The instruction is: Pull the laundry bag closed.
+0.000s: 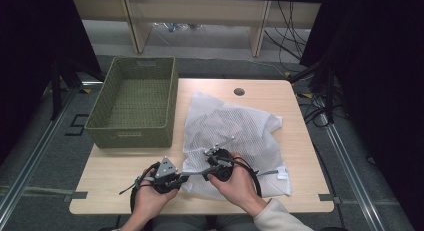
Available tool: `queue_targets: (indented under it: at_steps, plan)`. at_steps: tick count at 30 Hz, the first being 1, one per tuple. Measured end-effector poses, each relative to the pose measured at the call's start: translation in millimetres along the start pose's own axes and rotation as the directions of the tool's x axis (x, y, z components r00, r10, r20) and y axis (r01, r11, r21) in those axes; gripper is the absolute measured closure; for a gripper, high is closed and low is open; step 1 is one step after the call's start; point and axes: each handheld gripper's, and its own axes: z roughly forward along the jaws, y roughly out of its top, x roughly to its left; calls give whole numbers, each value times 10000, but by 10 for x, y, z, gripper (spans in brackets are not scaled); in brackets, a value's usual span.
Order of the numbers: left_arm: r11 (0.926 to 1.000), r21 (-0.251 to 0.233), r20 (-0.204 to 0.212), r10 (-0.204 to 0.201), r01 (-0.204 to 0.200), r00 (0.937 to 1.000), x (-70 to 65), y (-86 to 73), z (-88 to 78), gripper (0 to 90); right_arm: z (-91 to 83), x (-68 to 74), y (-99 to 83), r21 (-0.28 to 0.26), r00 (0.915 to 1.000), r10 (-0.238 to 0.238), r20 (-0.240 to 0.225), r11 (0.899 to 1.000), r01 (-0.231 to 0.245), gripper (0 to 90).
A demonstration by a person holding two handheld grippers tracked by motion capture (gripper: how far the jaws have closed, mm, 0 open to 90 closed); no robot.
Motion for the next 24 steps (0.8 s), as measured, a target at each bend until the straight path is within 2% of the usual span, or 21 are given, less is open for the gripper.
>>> queue_targets:
  at_steps: [2,3,4,5,9,11,14,15,16,17,19,20,21,22,23,24]
  plan:
    - [9997,39,54,236,-237,9997,20,3,-2,867,3,-4,-10,3,10000,37,-13,10000,-37,870]
    - [9996,56,151,-261,261,9995,-13,-2,-1,867,4,-5,-13,-33,10000,-21,-6,10000,21,870]
    - [9995,-82,55,-301,302,9995,-20,-6,5,867,2,-6,-15,-37,10000,-34,8,10000,34,870]
    - [9997,52,103,-256,256,9996,-12,0,-6,867,-3,-5,-16,-56,10000,-43,-21,10000,43,869]
    - [9997,-182,-37,-132,131,9999,-10,2,-7,867,-18,-11,-25,-8,10000,-35,89,10000,35,870]
    - [9993,-267,8,-268,268,9996,-22,1,-3,867,-26,-4,-40,25,9994,341,67,9994,-341,869]
    - [9996,-220,-62,-157,155,9999,-13,3,-4,867,-28,-21,-48,-71,9998,177,80,9998,-177,869]
    - [9994,-267,-39,-236,235,9997,-17,2,-4,867,-27,-23,-49,-69,9997,205,122,9998,-204,870]
    - [9992,-285,-8,-291,291,9996,-20,1,-3,867,-36,-16,-49,-19,9990,431,66,9991,-431,869]
    - [9991,-302,-16,-300,300,9995,-20,0,-3,867,-31,-29,-49,-104,9997,251,-12,9996,-251,870]
    - [9991,-309,-21,-286,285,9996,-21,-3,-1,867,-39,-38,-54,-85,9995,303,53,9995,-303,870]
    - [9991,-301,-20,-293,292,9996,-21,-5,0,867,-38,-48,-56,-104,9998,168,139,9998,-167,869]
    - [9997,-137,-76,-190,189,9998,-11,-3,-11,867,-38,-46,-59,-60,9995,279,146,9996,-278,869]
    - [9996,-184,-56,-205,204,9998,-9,-7,-8,867,-23,-67,-62,-145,9999,98,106,9998,-97,869]
    - [9987,-359,30,-355,356,9994,-15,-15,5,867,-25,-63,-64,-102,9998,206,34,9997,-205,869]
    - [9994,-137,91,-310,311,9995,-7,-15,-9,867,-26,-63,-66,-132,9997,204,146,9997,-202,869]
